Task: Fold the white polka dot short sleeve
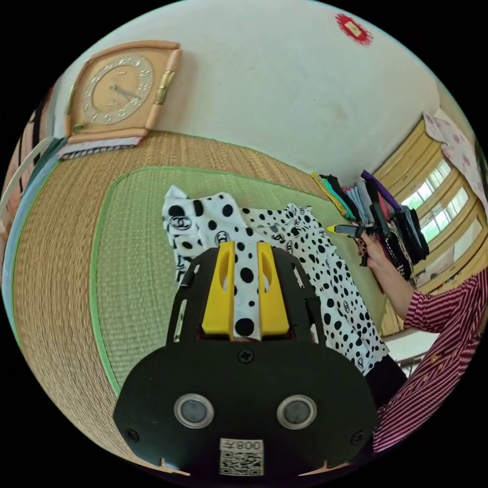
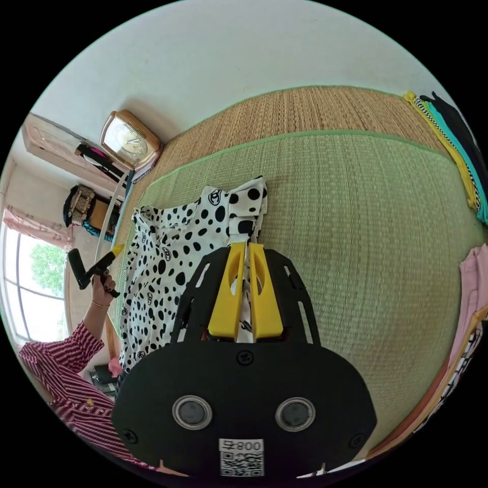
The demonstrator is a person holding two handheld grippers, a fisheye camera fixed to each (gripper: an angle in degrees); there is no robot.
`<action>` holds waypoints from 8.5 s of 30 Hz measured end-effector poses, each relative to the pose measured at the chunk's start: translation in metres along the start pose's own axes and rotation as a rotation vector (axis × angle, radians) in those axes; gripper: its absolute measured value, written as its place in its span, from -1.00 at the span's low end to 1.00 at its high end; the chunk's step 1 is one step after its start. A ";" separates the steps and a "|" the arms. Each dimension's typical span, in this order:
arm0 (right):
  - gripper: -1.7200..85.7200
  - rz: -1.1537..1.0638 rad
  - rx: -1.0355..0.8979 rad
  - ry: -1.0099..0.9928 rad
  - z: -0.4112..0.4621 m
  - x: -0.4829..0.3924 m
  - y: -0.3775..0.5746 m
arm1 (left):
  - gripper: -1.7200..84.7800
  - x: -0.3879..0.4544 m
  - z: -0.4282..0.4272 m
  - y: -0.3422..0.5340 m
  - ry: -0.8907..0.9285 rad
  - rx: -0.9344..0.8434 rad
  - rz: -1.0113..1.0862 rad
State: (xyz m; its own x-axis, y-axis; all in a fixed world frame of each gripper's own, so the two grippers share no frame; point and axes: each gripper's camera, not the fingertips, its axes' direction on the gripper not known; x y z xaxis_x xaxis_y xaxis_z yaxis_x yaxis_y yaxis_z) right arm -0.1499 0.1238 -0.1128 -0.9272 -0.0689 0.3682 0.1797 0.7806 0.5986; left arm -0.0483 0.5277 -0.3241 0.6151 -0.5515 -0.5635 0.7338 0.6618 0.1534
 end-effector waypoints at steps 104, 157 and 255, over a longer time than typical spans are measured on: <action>-0.96 -0.436 -0.287 -0.134 0.133 -0.107 -0.127 | -0.91 0.258 0.168 -0.381 0.455 -0.535 0.419; -0.92 -0.675 -0.806 -0.520 0.246 -0.224 -0.154 | -0.86 0.189 0.070 -0.263 0.326 -0.539 0.528; -0.88 -0.490 -0.559 -0.497 0.244 -0.181 -0.155 | -0.93 0.108 0.008 -0.138 0.003 -0.333 0.339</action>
State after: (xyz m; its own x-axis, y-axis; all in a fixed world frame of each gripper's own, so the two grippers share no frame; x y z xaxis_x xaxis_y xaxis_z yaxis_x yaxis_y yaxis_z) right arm -0.0902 0.1667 -0.4456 -0.9540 0.0633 -0.2932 -0.2608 0.3080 0.9150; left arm -0.0810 0.3724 -0.3998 0.8028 -0.2748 -0.5292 0.3588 0.9314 0.0607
